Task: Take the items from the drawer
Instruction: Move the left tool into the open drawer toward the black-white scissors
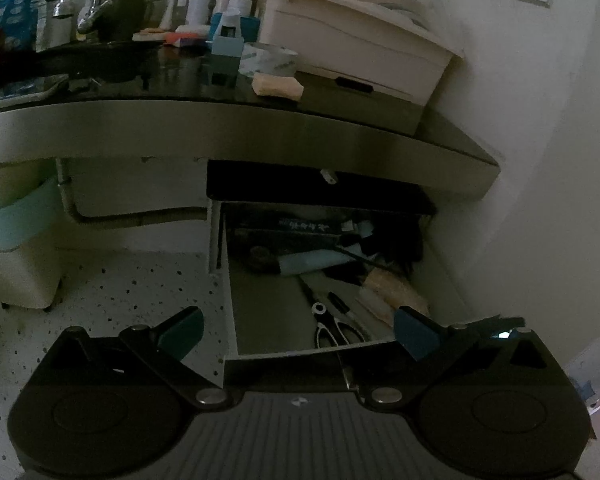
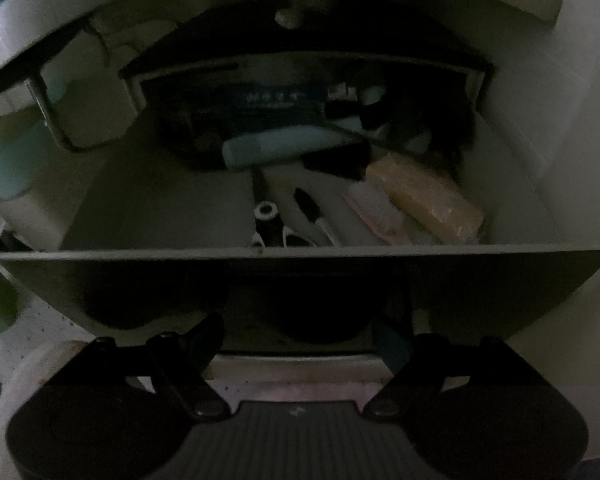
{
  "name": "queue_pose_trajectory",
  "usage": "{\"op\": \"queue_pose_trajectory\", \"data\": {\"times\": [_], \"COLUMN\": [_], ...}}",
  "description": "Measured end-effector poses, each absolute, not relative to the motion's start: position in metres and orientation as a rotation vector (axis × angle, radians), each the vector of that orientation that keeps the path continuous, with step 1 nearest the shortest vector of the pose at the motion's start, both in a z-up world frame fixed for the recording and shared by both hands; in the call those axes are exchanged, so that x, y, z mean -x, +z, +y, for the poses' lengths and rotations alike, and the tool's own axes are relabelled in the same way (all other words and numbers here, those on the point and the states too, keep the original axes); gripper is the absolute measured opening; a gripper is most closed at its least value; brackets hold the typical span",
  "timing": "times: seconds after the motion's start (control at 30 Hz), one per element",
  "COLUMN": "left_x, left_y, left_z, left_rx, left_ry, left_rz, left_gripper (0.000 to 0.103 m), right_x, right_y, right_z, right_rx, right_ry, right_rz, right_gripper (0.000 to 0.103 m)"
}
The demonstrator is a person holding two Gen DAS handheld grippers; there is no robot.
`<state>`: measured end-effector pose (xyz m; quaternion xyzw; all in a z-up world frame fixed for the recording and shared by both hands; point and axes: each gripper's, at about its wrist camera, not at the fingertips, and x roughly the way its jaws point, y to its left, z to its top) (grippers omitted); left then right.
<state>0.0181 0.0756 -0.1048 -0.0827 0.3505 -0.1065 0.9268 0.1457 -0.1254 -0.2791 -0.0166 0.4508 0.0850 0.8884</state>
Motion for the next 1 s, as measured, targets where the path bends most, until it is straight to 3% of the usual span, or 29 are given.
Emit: {"op": "queue_pose_trajectory", "data": {"times": [0.47,0.7,1.0], "left_x": [-0.096,-0.152,-0.211], "left_y": [-0.113,-0.138,-0.188], "left_z": [0.036,0.013,-0.006], "left_rx": [0.164,0.248,0.439], "left_ry": [-0.268,-0.263,-0.229], "left_rz": [0.807,0.982,1.203], "left_gripper": [0.103,0.101,0.090], "right_x": [-0.084,-0.056,-0.041], "right_y": [-0.188,-0.160,-0.162], "right_z": [-0.167,-0.201,-0.234], "right_rx": [-0.040,-0.063,-0.108], "right_ry": [0.245,0.215,0.157], "right_rz": [0.648,0.561,0.564], "right_gripper": [0.081,0.082,0.082]}}
